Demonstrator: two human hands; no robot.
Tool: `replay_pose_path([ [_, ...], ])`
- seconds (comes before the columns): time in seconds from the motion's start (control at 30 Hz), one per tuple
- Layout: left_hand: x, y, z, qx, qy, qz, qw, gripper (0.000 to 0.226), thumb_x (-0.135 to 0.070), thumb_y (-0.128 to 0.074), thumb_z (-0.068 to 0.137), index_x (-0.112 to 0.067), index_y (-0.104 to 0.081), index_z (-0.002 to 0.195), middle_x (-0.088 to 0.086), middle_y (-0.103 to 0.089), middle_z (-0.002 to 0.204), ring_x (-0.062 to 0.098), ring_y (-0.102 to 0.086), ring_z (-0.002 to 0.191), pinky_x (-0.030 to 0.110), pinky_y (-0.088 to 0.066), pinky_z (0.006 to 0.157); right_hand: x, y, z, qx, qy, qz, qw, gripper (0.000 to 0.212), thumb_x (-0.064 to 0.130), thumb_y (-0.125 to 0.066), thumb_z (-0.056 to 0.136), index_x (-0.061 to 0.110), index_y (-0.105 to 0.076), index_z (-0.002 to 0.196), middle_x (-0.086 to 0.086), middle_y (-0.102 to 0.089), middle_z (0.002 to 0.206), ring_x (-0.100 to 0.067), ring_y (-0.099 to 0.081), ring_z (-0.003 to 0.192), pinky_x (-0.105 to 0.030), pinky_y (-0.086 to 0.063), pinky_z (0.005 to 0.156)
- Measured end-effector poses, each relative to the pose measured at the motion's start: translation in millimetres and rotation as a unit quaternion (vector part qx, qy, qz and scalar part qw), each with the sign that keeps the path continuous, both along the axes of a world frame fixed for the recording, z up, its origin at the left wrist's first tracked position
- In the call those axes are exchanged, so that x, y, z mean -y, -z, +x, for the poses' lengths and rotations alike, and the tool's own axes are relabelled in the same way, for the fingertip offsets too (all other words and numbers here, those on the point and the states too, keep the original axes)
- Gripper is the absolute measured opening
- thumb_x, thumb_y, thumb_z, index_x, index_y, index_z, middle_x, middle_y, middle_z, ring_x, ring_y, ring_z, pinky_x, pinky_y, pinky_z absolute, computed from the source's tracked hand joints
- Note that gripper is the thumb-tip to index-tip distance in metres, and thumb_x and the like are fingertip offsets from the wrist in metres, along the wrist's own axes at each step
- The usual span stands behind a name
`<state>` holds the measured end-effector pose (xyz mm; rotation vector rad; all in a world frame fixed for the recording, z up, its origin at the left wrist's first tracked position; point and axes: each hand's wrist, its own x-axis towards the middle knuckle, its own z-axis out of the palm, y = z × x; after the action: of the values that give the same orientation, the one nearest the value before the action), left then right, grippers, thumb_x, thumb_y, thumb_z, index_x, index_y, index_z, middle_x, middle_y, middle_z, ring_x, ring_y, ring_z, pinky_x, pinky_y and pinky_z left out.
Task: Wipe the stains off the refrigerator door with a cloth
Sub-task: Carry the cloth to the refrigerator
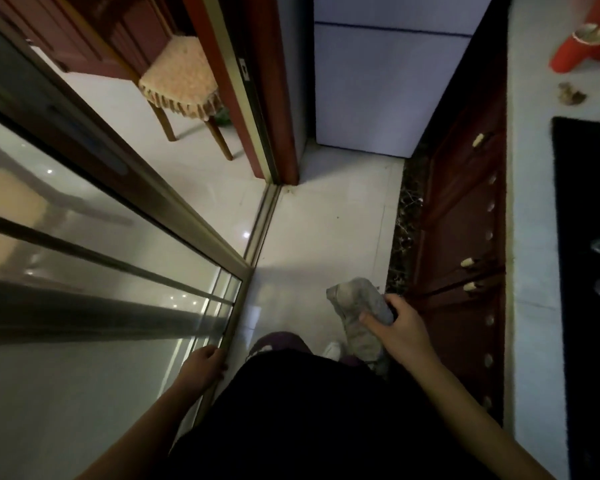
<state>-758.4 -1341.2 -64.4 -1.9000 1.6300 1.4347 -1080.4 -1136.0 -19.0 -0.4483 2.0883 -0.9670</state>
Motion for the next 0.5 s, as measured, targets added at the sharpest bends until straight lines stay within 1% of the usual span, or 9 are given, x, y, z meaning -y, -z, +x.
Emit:
replay_pose_path([
  [0.07,13,-1,-22,-0.008,-0.023,-0.01,1.0,0.028,-0.024,-0.057,0.096,-0.007,-0.068,0.076,0.006,-0.069,0.063,0.022,-0.059,0.053,0.026,-0.042,0.051,24,-2,-25,-0.002,-0.003,-0.011,1.0,0.024,0.031,-0.083,0.083,0.025,-0.066,0.098,0.007,-0.072,0.091,-0.01,-0.069,0.084,-0.035,-0.056,0.073],
  [0.1,20,-1,-32,-0.009,-0.029,-0.011,0.999,0.029,-0.022,-0.057,0.098,-0.007,-0.067,0.075,0.007,-0.068,0.064,0.023,-0.058,0.053,0.025,-0.043,0.049,35,-1,-36,-0.003,-0.005,-0.013,1.0,0.022,0.03,-0.083,0.082,0.025,-0.067,0.097,0.006,-0.073,0.09,-0.012,-0.07,0.084,-0.038,-0.057,0.074],
  [0.17,35,-3,-54,-0.007,-0.039,-0.002,0.999,0.031,-0.013,-0.051,0.102,-0.005,-0.066,0.076,0.014,-0.065,0.07,0.024,-0.055,0.054,0.02,-0.043,0.041,55,1,-59,-0.006,-0.011,-0.013,1.0,0.02,0.032,-0.083,0.082,0.026,-0.067,0.093,0.004,-0.073,0.088,-0.013,-0.07,0.081,-0.042,-0.058,0.074],
  [0.23,54,1,-76,-0.008,-0.035,0.006,0.999,0.032,-0.009,-0.047,0.104,-0.003,-0.063,0.077,0.017,-0.061,0.071,0.023,-0.052,0.055,0.014,-0.04,0.036,74,4,-80,-0.003,-0.011,-0.004,1.0,0.021,0.037,-0.082,0.082,0.028,-0.067,0.094,0.004,-0.073,0.089,-0.013,-0.07,0.081,-0.043,-0.06,0.074],
  [0.3,80,7,-100,-0.016,-0.035,0.01,0.999,0.031,-0.009,-0.046,0.105,-0.003,-0.062,0.079,0.013,-0.06,0.068,0.022,-0.052,0.053,0.018,-0.039,0.038,91,8,-101,-0.001,-0.006,0.006,1.0,0.022,0.039,-0.081,0.082,0.029,-0.067,0.096,0.005,-0.073,0.09,-0.012,-0.07,0.082,-0.042,-0.06,0.075],
  [0.4,126,19,-137,-0.009,-0.014,0.02,1.0,0.03,-0.011,-0.046,0.104,-0.003,-0.062,0.08,0.012,-0.062,0.067,0.021,-0.053,0.05,0.022,-0.036,0.048,117,10,-131,-0.008,0.026,0.016,1.0,0.022,0.036,-0.082,0.083,0.027,-0.068,0.097,0.004,-0.073,0.089,-0.011,-0.07,0.081,-0.04,-0.059,0.074],
  [0.43,143,22,-152,-0.005,-0.001,0.025,1.0,0.03,-0.011,-0.047,0.104,-0.002,-0.063,0.08,0.014,-0.062,0.07,0.022,-0.054,0.052,0.022,-0.038,0.047,125,10,-141,-0.012,0.039,0.022,0.999,0.023,0.035,-0.082,0.083,0.026,-0.068,0.098,0.004,-0.073,0.089,-0.011,-0.07,0.081,-0.038,-0.058,0.072],
  [0.5,174,19,-188,-0.007,0.032,0.033,0.999,0.029,-0.011,-0.047,0.104,-0.002,-0.062,0.08,0.018,-0.062,0.074,0.024,-0.054,0.055,0.02,-0.041,0.041,142,5,-161,-0.014,0.073,0.027,0.997,0.025,0.032,-0.082,0.083,0.024,-0.068,0.102,0.007,-0.072,0.091,-0.006,-0.068,0.082,-0.027,-0.053,0.067],
])
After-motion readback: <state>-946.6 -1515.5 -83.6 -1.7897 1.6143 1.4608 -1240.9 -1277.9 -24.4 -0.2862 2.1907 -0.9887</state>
